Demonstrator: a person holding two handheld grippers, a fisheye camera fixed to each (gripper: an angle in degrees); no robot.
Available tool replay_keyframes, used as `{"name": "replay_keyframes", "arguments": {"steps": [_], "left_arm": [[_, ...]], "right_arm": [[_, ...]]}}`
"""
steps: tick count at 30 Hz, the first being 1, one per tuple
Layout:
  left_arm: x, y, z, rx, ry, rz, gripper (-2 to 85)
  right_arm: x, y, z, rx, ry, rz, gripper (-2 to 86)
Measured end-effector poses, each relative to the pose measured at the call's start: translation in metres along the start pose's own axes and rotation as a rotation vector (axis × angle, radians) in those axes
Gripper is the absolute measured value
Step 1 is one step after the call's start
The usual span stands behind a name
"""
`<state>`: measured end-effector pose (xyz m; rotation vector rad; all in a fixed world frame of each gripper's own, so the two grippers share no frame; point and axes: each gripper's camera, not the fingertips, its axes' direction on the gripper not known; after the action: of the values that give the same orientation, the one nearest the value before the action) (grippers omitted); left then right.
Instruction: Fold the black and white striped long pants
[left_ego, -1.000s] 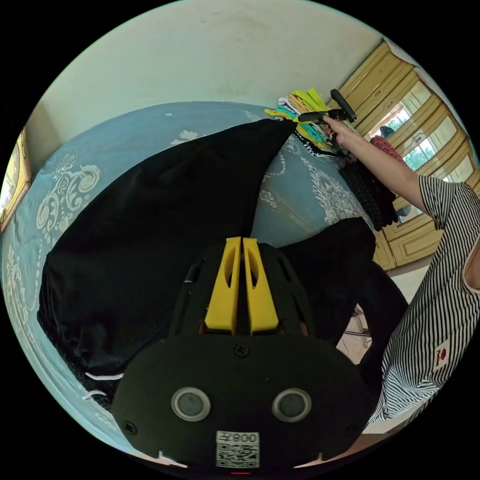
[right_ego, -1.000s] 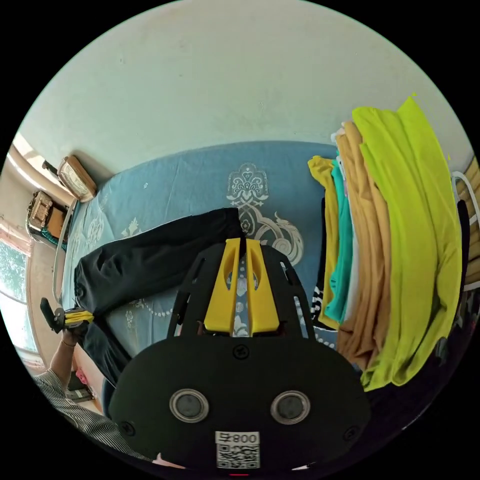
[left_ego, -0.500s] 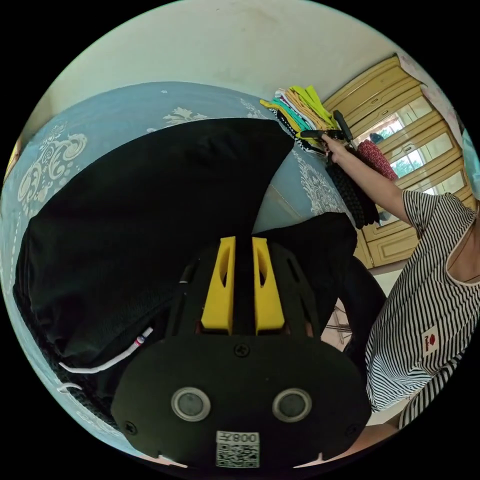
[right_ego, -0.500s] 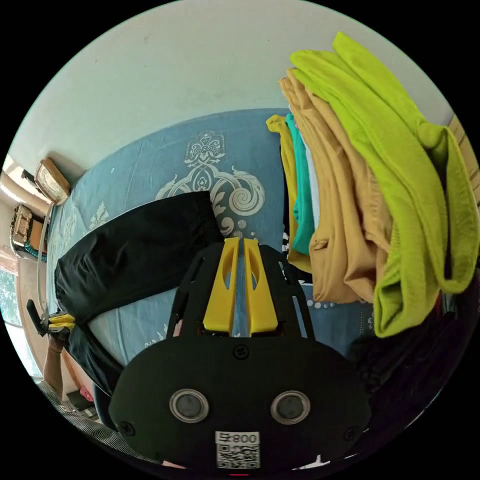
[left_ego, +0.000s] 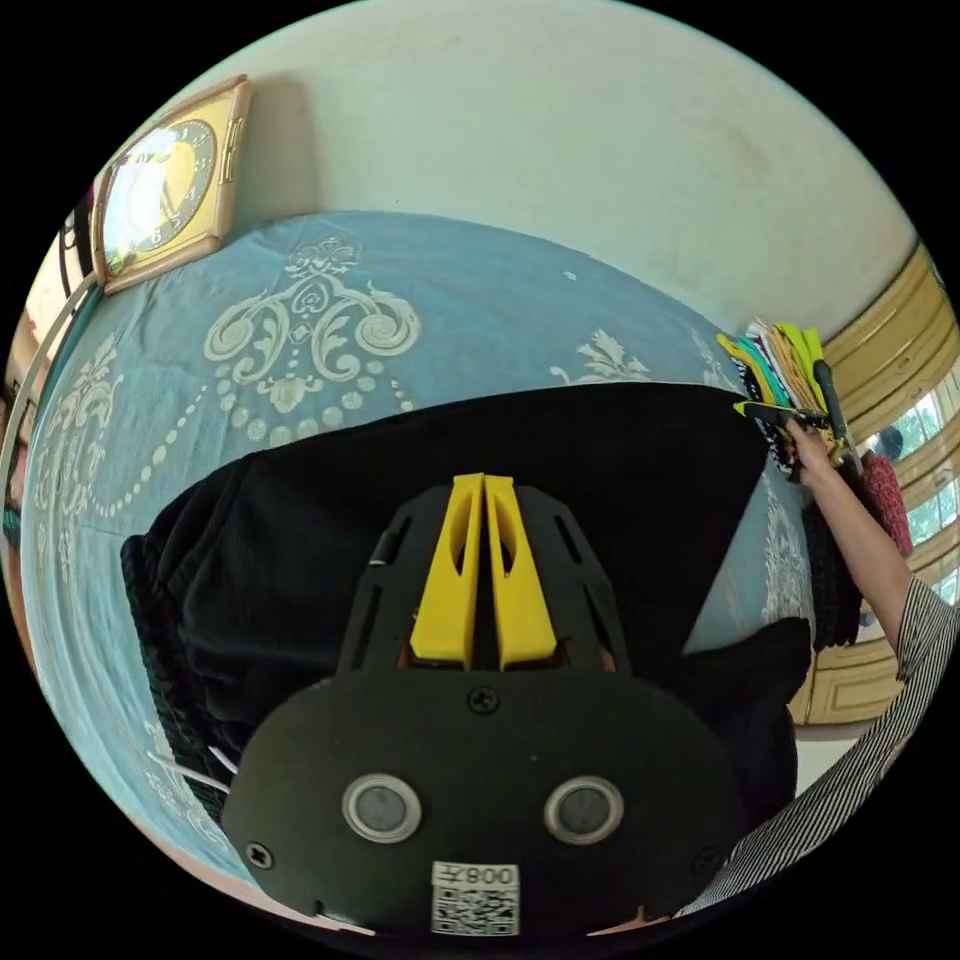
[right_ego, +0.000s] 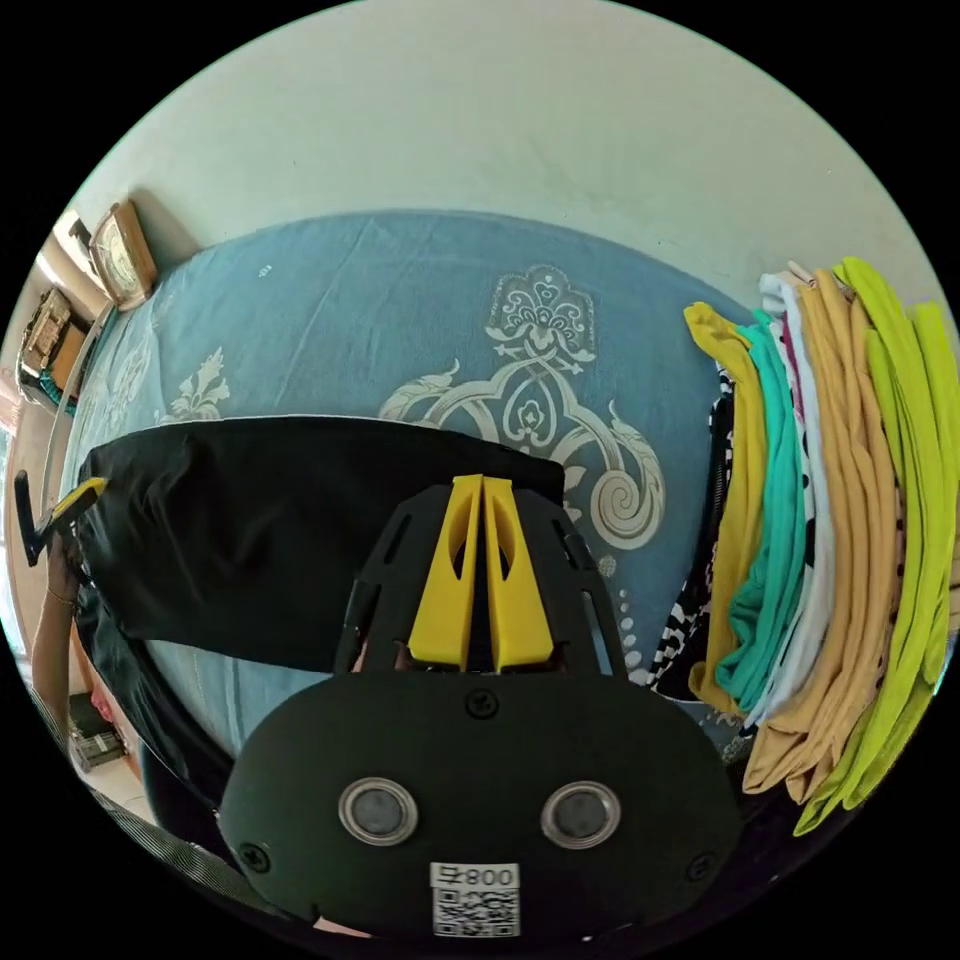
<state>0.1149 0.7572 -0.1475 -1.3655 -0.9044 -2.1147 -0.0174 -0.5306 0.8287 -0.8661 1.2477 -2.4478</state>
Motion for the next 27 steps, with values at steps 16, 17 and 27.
{"name": "replay_keyframes", "arguments": {"steps": [16,17,27], "left_arm": [[-0.046,0.145,-0.068,0.049,-0.032,-0.015,0.2],[-0.055,0.173,-0.077,0.041,-0.054,-0.054,0.2],[-0.143,0.289,-0.098,-0.010,-0.122,-0.336,0.2]], "right_arm": [[-0.008,0.006,-0.085,0.151,-0.184,0.120,0.0],[-0.026,0.014,-0.097,0.166,-0.249,0.049,0.1],[-0.311,0.061,-0.145,0.005,-0.442,-0.614,0.1]]}}
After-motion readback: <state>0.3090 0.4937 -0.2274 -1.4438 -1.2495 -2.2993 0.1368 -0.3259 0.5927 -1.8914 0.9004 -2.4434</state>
